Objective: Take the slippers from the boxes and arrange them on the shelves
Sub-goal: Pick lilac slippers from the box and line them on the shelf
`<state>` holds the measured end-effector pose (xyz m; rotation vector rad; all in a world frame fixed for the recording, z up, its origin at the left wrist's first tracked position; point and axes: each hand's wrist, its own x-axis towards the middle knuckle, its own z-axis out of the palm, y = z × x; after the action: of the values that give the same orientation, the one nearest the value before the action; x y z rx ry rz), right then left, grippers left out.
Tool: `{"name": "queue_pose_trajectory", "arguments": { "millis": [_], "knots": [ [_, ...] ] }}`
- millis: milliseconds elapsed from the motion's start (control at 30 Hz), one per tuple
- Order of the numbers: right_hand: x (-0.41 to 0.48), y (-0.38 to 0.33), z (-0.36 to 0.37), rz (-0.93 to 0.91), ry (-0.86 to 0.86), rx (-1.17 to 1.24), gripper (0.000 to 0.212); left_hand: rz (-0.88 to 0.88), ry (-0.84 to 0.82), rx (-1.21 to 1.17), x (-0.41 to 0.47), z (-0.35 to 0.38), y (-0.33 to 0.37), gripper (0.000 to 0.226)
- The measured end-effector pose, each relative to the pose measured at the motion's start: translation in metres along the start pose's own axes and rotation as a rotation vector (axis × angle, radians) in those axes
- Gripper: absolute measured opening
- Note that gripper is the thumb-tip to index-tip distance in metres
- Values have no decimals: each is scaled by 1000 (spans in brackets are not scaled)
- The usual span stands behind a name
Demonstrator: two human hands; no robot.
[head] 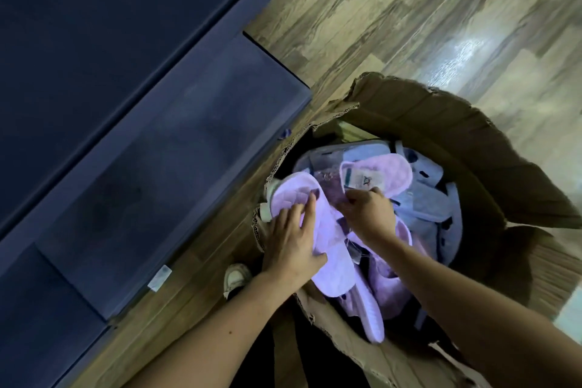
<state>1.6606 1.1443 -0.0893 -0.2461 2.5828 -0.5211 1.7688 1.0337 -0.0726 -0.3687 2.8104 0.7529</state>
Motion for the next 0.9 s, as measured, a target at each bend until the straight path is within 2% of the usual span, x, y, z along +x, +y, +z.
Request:
{"name": "queue_pose_trajectory", "arguments": {
  "millis": [67, 133, 233, 333, 467, 567, 700, 767, 833, 900],
  "knots": [
    [-8, -4, -19, 6, 104, 80, 47, 19, 42, -33, 6, -17, 7, 93],
    [-12, -14, -43, 13, 186, 173, 49, 59, 77, -67, 14, -35, 12, 78],
    [-18, -34, -73, 53, 232, 309, 40, 122, 154, -87, 25, -68, 13, 74],
    [-26, -61, -94, -49, 270, 368, 42, 135, 280, -2, 32, -106, 8, 71],
    [-32, -112, -108, -154, 231, 499, 19, 103, 413, 97, 28, -158, -17, 64],
    [-37, -157, -106, -245, 205, 503, 23, 32, 355, 248, 16, -199, -51, 61],
    [-41, -218, -91, -358, 161, 519, 15, -111, 210, 304, 0, -249, -97, 82],
    [-38, -247, -84, -385, 116, 509, 8, -156, 229, 266, -7, -268, -119, 83],
    [-33, -273, -77, -418, 78, 472, 13, -205, 305, 241, -10, -285, -139, 81],
    [-26, -299, -72, -443, 47, 422, 15, -250, 341, 264, -8, -299, -159, 68]
  ]
}}
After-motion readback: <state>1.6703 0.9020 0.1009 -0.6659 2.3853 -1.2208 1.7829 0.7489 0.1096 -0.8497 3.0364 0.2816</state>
